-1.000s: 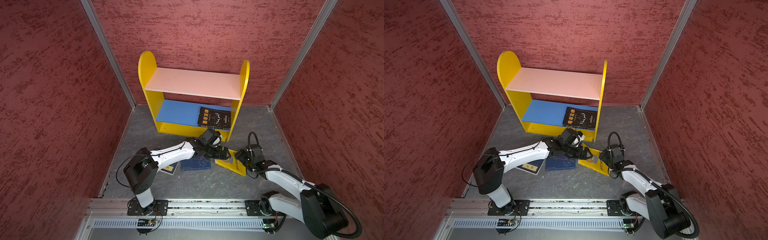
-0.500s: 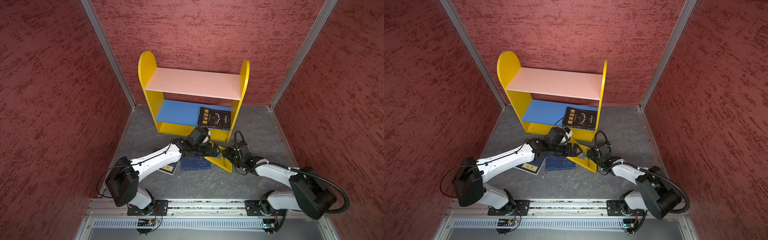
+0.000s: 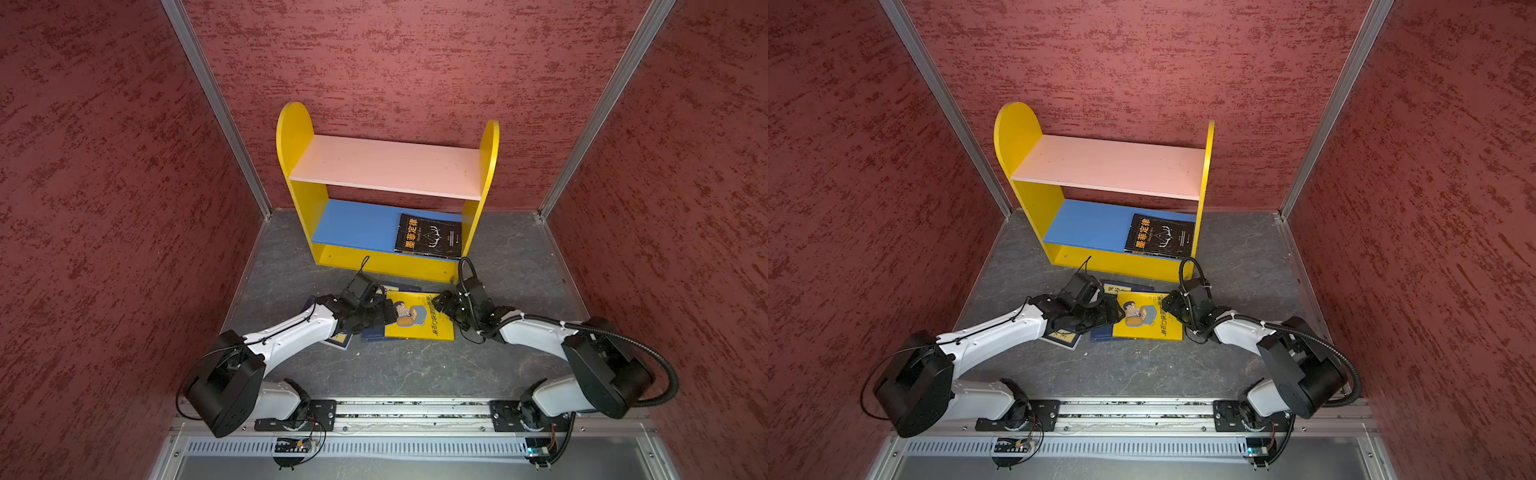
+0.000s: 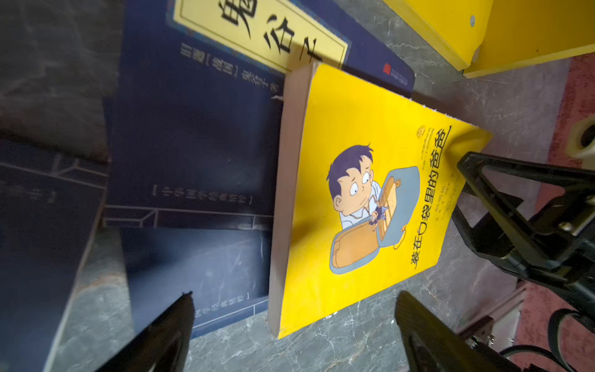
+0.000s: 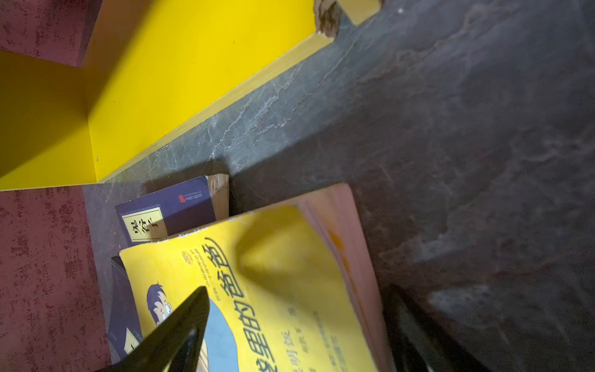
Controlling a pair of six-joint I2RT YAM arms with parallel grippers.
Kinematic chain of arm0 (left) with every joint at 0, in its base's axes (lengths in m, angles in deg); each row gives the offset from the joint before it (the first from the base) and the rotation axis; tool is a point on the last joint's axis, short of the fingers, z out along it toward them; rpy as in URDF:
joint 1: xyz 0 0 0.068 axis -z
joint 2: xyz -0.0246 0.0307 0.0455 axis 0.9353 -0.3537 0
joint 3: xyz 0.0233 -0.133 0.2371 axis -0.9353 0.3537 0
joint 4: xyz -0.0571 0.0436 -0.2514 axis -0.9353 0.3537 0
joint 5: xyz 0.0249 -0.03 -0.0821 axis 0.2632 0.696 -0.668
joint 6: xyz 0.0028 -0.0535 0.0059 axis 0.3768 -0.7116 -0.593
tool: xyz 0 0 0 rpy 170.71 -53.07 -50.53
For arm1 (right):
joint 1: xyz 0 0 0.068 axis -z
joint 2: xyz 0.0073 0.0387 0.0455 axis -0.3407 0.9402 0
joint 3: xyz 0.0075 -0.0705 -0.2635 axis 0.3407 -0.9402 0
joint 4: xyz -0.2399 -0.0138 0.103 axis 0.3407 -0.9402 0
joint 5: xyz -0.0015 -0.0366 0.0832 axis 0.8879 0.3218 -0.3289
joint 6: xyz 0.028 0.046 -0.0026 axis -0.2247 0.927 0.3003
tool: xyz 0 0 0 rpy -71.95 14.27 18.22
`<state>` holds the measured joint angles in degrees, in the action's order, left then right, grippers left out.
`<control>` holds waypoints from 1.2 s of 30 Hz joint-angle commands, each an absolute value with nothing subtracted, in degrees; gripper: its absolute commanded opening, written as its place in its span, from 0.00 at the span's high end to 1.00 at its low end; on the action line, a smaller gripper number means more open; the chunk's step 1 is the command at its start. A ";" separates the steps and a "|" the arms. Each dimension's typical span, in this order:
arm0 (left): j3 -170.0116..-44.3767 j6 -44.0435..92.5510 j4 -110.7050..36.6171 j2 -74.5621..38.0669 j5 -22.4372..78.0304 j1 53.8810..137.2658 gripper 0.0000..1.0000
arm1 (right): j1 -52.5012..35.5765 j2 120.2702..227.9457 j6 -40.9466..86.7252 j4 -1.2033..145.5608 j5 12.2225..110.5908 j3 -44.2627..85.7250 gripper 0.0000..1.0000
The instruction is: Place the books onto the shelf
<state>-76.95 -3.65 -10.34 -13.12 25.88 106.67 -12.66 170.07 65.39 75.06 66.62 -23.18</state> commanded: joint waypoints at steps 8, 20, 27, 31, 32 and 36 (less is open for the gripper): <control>-72.37 -8.77 -26.19 -15.67 16.75 106.78 0.07 | -13.62 173.65 66.01 68.98 65.84 -24.01 0.16; -70.55 -9.37 -32.56 -19.01 15.58 107.78 0.15 | -14.44 176.84 66.14 71.42 64.32 -23.57 0.17; -68.78 -9.98 -35.18 -14.92 16.19 107.56 0.15 | -14.53 178.01 66.07 72.16 63.92 -23.61 0.17; -70.22 -10.20 -25.94 -14.45 22.15 107.60 0.14 | -14.50 178.77 65.98 72.21 63.97 -23.57 0.18; -70.67 -9.86 -23.59 -14.65 23.57 107.53 0.13 | -14.51 178.92 66.00 72.17 64.08 -23.58 0.18; -70.69 -10.36 -21.32 -15.57 25.33 107.78 0.13 | -14.53 179.12 65.58 71.63 64.33 -23.24 0.19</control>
<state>-69.80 -9.95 -24.84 -15.50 22.25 107.35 -13.51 175.58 64.74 81.11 66.92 -21.17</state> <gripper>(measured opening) 0.873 0.814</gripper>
